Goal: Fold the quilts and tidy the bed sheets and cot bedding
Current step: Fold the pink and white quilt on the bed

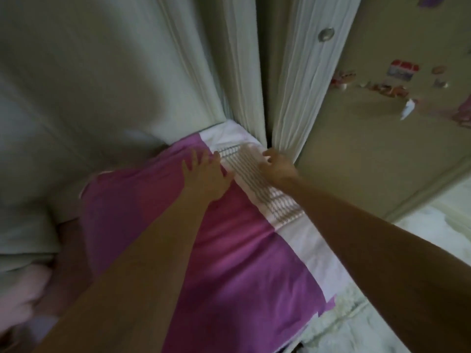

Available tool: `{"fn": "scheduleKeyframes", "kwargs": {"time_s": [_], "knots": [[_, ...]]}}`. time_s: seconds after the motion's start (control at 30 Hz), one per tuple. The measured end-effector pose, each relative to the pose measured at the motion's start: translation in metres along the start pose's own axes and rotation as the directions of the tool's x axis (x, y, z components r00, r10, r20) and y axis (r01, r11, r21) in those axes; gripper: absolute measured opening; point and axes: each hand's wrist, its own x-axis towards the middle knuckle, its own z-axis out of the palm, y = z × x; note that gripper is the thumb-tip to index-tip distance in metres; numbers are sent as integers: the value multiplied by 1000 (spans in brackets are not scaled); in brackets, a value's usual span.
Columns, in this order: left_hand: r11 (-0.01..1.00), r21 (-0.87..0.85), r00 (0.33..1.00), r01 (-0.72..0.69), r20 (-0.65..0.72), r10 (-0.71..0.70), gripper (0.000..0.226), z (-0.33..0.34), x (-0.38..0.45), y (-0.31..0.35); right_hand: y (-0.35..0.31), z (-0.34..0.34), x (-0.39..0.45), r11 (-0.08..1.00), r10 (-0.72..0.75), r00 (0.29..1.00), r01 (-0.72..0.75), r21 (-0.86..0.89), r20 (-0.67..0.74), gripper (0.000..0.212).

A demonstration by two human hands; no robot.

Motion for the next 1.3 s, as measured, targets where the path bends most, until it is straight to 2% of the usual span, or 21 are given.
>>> {"fn": "scheduleKeyframes", "kwargs": {"time_s": [0.07, 0.13, 0.23, 0.33, 0.37, 0.4, 0.47, 0.57, 0.63, 0.67, 0.73, 0.83, 0.93, 1.0, 1.1, 1.17, 1.2, 1.27, 1.3], "knots": [[999, 30, 998, 31, -56, -29, 71, 10, 14, -9, -21, 24, 31, 983, -133, 990, 138, -119, 56, 47], [997, 6, 994, 83, -67, -83, 74, 16, 27, -15, -26, 36, 60, 962, -164, 985, 170, -212, 43, 51], [987, -13, 985, 157, -70, -158, 89, 34, 52, -18, -26, 48, 127, 983, -95, 995, 99, -155, 37, 54], [986, 14, 982, 164, -98, -162, 98, 56, 57, -14, -18, 61, 176, 989, -63, 972, 91, -117, 225, 62], [986, 7, 983, 166, -85, -164, 99, 57, 59, -12, -15, 62, 181, 991, -73, 971, 97, -92, 228, 58], [985, 3, 983, 170, -68, -170, 100, 59, 60, -14, -10, 69, 184, 991, -89, 979, 105, -81, 184, 48], [986, 14, 985, 164, -56, -163, 100, 59, 62, -16, -12, 74, 188, 984, -149, 987, 142, -112, -58, 22], [994, 32, 984, 109, -146, -103, 97, 57, 59, -12, -62, 55, 208, 965, -256, 911, 223, -138, -324, 23], [993, 57, 969, 103, -233, -87, 92, 62, 53, -7, -109, 35, 225, 931, -365, 860, 348, -113, -356, 29], [993, 44, 962, 113, -256, -99, 90, 62, 50, -6, -122, 32, 229, 921, -389, 856, 371, -120, -342, 32], [987, 17, 960, 162, -234, -154, 87, 58, 48, -8, -117, 44, 218, 923, -370, 897, 325, -207, -240, 32], [982, 20, 964, 189, -195, -181, 89, 53, 50, -11, -68, 77, 185, 877, -307, 949, 310, -368, 68, 35], [984, 18, 973, 177, -155, -172, 91, 54, 60, -12, -33, 90, 187, 883, -180, 975, 217, -415, 127, 50], [980, 1, 972, 201, -125, -199, 92, 56, 63, -15, -20, 93, 189, 905, -143, 980, 185, -382, 136, 48], [981, -1, 977, 196, -83, -196, 88, 58, 65, -15, -10, 92, 188, 951, -217, 976, 215, -222, 16, 32], [981, -8, 974, 193, -115, -193, 84, 62, 66, -17, -25, 90, 199, 968, -242, 963, 230, -102, -123, 24], [980, -11, 966, 201, -162, -200, 82, 63, 68, -20, -38, 89, 205, 967, -255, 951, 250, -52, -174, 28], [970, 4, 941, 245, -240, -237, 77, 65, 74, -30, -49, 96, 212, 952, -305, 927, 296, -71, -219, 31], [965, 6, 939, 263, -231, -255, 75, 68, 78, -34, -42, 105, 219, 947, -319, 924, 305, -96, -209, 28]]}}
